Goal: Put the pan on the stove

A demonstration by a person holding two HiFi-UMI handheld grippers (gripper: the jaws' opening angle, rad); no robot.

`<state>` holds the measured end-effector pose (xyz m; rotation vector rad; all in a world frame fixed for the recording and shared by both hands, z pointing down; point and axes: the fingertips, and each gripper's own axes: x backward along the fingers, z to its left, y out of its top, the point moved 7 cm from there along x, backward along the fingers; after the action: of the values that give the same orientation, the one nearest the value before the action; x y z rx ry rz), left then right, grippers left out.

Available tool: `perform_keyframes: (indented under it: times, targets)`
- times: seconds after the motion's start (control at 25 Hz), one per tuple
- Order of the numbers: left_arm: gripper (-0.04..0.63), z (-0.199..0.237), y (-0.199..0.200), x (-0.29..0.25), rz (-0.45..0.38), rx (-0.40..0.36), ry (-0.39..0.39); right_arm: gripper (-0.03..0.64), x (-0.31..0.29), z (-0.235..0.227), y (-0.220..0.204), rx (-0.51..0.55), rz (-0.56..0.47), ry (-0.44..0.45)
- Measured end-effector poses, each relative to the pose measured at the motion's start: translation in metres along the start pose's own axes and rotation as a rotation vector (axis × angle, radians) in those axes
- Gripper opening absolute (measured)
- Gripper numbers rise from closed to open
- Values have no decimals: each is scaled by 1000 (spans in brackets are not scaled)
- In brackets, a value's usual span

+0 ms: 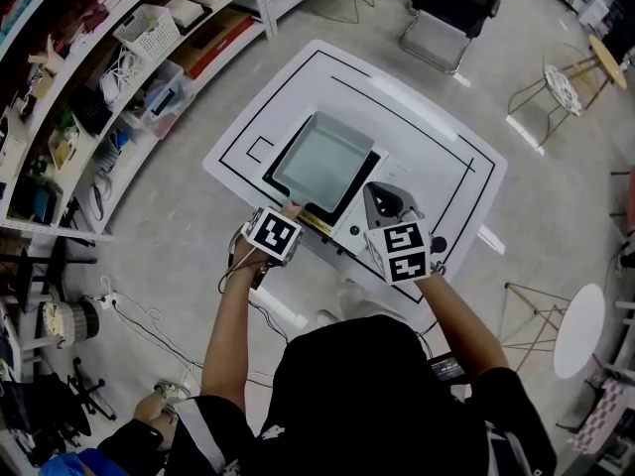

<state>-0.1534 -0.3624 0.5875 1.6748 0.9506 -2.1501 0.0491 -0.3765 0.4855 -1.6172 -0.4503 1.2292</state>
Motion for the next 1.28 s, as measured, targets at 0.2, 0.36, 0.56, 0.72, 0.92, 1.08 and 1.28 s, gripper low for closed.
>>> perform_keyframes:
  times: [0.2,0.36,0.56,0.72,0.92,1.08,1.28]
  targets:
    - [104,6,3,0,11,-18,-21,0,-3,0,1,2,5,-3]
    - [107,6,8,7,1,-21,-33,0,-2,0,0,5,8,-5]
    - [118,7,11,15,-57,3,-71,0,-2,2,1,9,4,-3]
    - [146,7,10,17,-93,19,-69,0,-1,3,-1,14,7,-4]
    - [175,9,7,23,-121,4,-50,0,1,7,0,17,5,-4]
    - [178,9,4,30,-151,7,-36,0,3,10,3,26,-1,-7]
    - [178,6,-1,47,-196,6,-15,0,9,16,6,37,-10,-5]
